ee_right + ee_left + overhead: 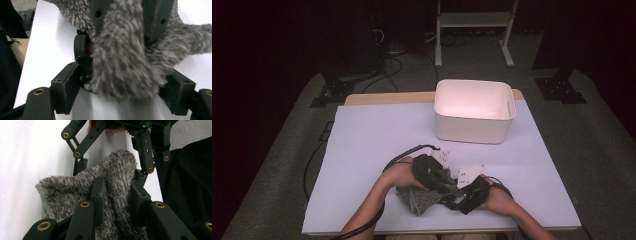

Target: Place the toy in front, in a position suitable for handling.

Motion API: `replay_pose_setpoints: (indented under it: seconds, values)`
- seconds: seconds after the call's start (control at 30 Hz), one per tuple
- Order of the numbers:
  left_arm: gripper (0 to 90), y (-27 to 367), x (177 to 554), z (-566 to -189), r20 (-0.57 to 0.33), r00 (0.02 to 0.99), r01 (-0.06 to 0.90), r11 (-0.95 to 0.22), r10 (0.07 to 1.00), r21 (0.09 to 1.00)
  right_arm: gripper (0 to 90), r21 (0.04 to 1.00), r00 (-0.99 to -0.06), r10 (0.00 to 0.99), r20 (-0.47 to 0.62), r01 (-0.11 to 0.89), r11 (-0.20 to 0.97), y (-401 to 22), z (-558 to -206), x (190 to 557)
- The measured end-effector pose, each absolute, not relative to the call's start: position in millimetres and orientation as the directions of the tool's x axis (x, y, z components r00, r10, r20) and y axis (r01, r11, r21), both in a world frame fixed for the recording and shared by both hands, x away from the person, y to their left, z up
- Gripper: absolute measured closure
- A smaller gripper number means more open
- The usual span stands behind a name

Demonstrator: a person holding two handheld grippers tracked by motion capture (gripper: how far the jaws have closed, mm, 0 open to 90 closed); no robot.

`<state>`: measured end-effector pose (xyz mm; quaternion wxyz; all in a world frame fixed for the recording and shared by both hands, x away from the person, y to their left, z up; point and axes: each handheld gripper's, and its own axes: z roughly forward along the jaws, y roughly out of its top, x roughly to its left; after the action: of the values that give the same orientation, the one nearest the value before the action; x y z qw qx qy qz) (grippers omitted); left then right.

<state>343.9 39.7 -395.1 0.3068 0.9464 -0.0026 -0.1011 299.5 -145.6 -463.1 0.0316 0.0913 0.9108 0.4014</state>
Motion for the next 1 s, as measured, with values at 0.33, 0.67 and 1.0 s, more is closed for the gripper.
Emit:
replay_pose_setpoints:
  seconds: [0.33,0.67,1.0]
  values:
    - [68.5,79,340,-390,-0.17,0.985,0.092,-0.817,-0.007,0.569,23.4,0.735,-0.973,0.221,0.062,0.194,0.649,-176,-462,300]
    - [68.6,90,339,-393,-0.186,0.982,0.114,-0.798,0.001,0.592,21.5,0.732,-0.964,0.258,0.068,0.224,0.644,-180,-457,296]
    - [68.6,129,338,-382,-0.161,0.985,0.15,-0.788,0.065,0.597,19.6,0.766,-0.965,0.258,-0.042,0.134,0.628,-170,-439,286]
